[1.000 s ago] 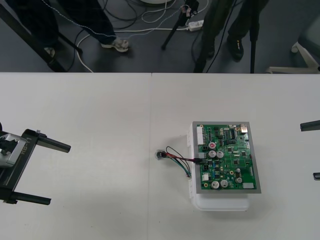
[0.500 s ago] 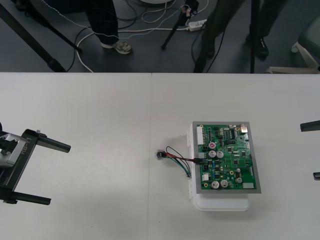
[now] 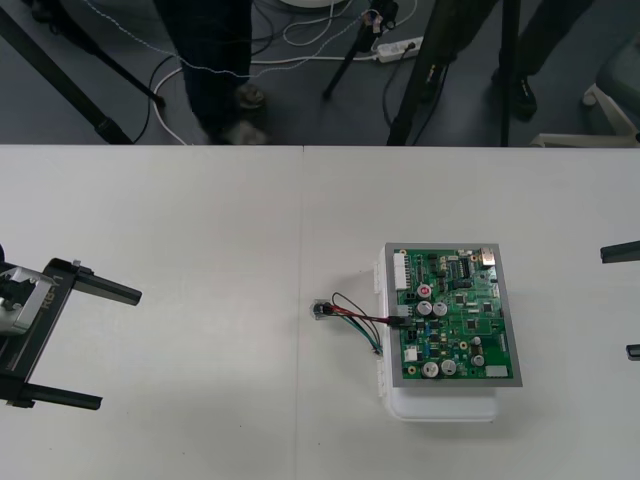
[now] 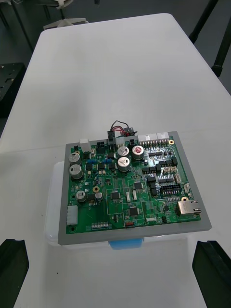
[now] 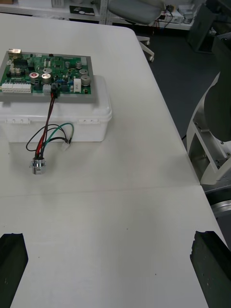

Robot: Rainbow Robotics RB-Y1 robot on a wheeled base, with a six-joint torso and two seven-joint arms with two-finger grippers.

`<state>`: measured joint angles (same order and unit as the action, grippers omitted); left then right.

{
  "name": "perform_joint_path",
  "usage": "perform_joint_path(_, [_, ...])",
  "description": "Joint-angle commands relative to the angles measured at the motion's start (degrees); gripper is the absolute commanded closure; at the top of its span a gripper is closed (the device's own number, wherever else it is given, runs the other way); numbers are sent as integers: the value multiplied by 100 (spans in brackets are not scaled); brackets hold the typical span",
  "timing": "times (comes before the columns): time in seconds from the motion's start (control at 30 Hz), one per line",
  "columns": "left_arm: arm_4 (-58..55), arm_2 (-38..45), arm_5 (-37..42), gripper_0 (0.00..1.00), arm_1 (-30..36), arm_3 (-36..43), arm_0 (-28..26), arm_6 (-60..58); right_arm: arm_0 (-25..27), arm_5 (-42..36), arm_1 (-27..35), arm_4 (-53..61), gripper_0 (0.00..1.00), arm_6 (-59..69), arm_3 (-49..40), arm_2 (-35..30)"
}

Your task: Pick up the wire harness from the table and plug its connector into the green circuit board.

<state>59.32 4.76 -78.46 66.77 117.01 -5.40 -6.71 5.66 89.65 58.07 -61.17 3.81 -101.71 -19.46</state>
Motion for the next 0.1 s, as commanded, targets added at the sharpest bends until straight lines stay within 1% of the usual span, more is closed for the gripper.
perform_joint_path(0.03, [27,113,-214,0,-76,147,145,-112,-3,35,249,79,0,173,-7,-14])
perform_joint_path(0.1, [27,113,-214,0,-76,147,145,-112,-3,35,249,79,0,173,-7,-14])
